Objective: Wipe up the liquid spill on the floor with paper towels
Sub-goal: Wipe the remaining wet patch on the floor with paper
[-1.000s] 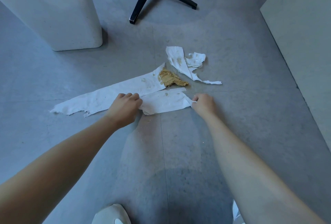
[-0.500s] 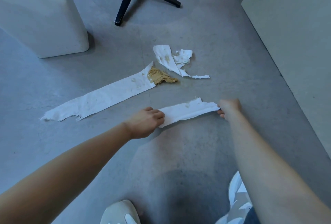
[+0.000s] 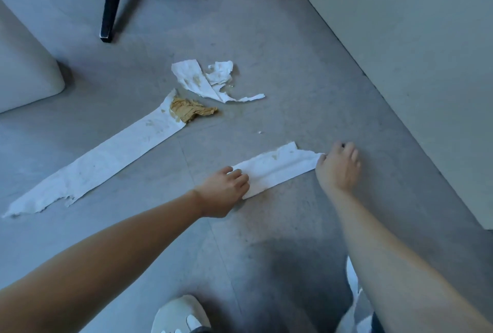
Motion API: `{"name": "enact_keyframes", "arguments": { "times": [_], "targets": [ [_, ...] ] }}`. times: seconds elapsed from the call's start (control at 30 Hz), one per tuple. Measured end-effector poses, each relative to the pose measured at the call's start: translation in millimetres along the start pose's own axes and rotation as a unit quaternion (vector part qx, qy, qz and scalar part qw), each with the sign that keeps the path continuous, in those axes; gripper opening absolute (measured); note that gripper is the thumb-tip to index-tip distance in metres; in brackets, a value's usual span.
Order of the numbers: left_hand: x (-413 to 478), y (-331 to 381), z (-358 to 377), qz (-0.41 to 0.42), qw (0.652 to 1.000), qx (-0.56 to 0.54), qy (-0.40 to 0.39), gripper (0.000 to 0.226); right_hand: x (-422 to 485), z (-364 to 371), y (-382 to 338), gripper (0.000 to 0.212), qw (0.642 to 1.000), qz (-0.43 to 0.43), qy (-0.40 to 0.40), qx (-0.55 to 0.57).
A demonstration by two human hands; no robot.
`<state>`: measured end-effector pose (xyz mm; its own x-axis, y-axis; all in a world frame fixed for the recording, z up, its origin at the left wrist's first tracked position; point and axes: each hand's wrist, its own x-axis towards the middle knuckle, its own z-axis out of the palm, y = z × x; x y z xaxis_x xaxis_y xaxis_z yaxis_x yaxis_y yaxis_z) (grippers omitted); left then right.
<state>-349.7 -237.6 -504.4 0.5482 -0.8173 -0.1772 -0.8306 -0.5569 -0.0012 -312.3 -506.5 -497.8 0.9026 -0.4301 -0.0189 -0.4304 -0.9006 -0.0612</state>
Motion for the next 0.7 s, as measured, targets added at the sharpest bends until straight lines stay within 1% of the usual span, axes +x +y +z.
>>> {"name": "enact_keyframes", "arguments": {
  "times": [0.07,0.1,0.13,0.17,0.2,0.23,0.27,0.37,0.47,0.57,0.63,0.67,0.7],
  "targets": [
    [-2.5,0.9,2.1,-0.021,1.0,-0.02,-0.009,0.027,-16.3,2.0,-8.3,0.044,0.996,-0.092,0.013,0.013],
    [-4.9,1.3,2.9,-0.034,0.999,-0.022,-0.011,0.037,-26.6,5.3,-14.6,0.049,0.987,-0.156,-0.001,0.031],
    [-7.8,0.4,4.6,-0.045,0.998,-0.022,-0.026,0.05,-39.7,9.4,-22.0,0.054,0.972,-0.228,-0.032,0.043],
    [-10.2,0.0,5.0,-0.053,0.997,-0.02,-0.044,0.062,-54.3,16.0,-28.1,0.059,0.95,-0.301,-0.07,0.049],
    [-12.2,0.9,5.6,-0.06,0.996,-0.014,-0.063,0.071,-68.7,23.1,-32.7,0.063,0.927,-0.357,-0.109,0.044],
    [-13.8,1.2,6.8,-0.063,0.995,-0.007,-0.076,0.076,-80.6,30.1,-35.5,0.065,0.91,-0.39,-0.139,0.032],
    [-16.0,0.9,8.4,-0.061,0.995,-0.004,-0.085,0.079,-88.6,35.5,-36.5,0.065,0.903,-0.4,-0.158,0.016],
    [-22.5,-2.1,7.8,-0.054,0.987,-0.01,-0.154,0.089,-88.8,40.9,-37.1,0.071,0.907,-0.389,-0.16,-0.012],
    [-23.6,-5.7,9.8,-0.044,0.985,-0.003,-0.164,0.089,-67.6,40.5,-27.6,0.074,0.92,-0.344,-0.189,0.005],
    [-23.0,-7.8,7.2,-0.044,0.983,0.001,-0.178,0.087,-49.4,35.8,-21.4,0.066,0.932,-0.304,-0.197,-0.011],
    [-21.7,-6.5,7.6,-0.049,0.983,0.0,-0.178,0.087,-45.4,35.7,-24.0,0.061,0.944,-0.258,-0.205,-0.012],
    [-21.5,-6.6,7.9,-0.052,0.983,-0.002,-0.179,0.088,-46.4,35.1,-28.7,0.064,0.949,-0.244,-0.199,-0.009],
    [-21.1,-6.3,7.1,-0.055,0.982,-0.002,-0.181,0.089,-50.0,33.4,-34.7,0.071,0.951,-0.248,-0.187,-0.002]
  ]
}}
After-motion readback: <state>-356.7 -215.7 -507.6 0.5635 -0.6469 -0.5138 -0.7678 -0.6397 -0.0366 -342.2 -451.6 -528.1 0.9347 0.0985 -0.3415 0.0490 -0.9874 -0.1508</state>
